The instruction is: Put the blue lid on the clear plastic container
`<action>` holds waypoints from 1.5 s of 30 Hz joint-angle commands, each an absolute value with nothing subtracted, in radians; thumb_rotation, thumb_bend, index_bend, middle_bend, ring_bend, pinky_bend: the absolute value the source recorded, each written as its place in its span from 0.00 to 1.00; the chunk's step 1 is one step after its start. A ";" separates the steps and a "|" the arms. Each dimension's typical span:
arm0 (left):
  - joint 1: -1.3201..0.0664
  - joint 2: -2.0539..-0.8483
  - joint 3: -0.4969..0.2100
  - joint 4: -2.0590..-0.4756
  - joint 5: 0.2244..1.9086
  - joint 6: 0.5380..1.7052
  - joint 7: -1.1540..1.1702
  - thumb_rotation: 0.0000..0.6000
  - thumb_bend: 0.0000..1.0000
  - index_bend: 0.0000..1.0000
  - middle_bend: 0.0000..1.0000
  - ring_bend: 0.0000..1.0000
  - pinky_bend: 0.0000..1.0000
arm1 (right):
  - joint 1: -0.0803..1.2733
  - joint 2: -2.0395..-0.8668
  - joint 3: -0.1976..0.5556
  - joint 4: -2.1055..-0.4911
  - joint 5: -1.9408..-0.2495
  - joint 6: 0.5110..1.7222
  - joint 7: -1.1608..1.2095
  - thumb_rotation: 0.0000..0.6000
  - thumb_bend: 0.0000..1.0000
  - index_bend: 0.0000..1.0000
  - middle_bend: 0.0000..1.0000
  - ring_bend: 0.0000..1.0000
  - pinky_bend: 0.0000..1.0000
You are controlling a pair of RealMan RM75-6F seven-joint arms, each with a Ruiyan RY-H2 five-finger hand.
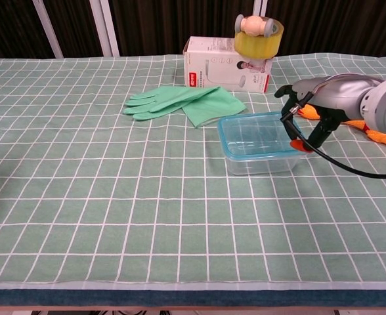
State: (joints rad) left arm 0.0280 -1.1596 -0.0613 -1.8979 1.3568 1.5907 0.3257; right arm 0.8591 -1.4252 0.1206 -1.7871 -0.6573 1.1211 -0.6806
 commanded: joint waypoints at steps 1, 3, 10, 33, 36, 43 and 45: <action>0.028 -1.160 -0.061 -1.897 1.357 1.591 0.326 1.00 0.76 0.10 0.00 0.00 0.00 | 0.858 -1.425 0.119 -1.784 -0.656 1.118 -0.681 1.00 0.55 0.61 0.00 0.00 0.00; 0.028 -1.160 -0.061 -1.897 1.356 1.591 0.326 1.00 0.76 0.10 0.00 0.00 0.00 | 0.856 -1.427 0.118 -1.780 -0.656 1.117 -0.679 1.00 0.55 0.61 0.00 0.00 0.00; 0.027 -1.161 -0.061 -1.895 1.355 1.590 0.328 1.00 0.76 0.10 0.00 0.00 0.00 | 0.855 -1.430 0.121 -1.769 -0.657 1.113 -0.680 1.00 0.55 0.61 0.00 0.00 0.00; 0.028 -1.161 -0.058 -1.895 1.361 1.591 0.326 1.00 0.76 0.10 0.00 0.00 0.00 | 0.858 -1.459 0.124 -1.738 -0.635 1.109 -0.697 1.00 0.55 0.61 0.00 0.00 0.00; 0.028 -1.161 -0.058 -1.894 1.361 1.592 0.325 1.00 0.76 0.10 0.00 0.00 0.00 | 0.860 -1.466 0.124 -1.735 -0.634 1.109 -0.701 1.00 0.55 0.61 0.00 0.00 0.00; 0.028 -1.160 -0.059 -1.896 1.361 1.592 0.323 1.00 0.76 0.10 0.00 0.00 0.00 | 0.864 -1.485 0.127 -1.722 -0.626 1.112 -0.711 1.00 0.55 0.61 0.00 0.00 0.00; 0.029 -1.160 -0.059 -1.897 1.361 1.593 0.323 1.00 0.76 0.10 0.00 0.00 0.00 | 0.866 -1.489 0.128 -1.718 -0.620 1.110 -0.716 1.00 0.55 0.61 0.00 0.00 0.00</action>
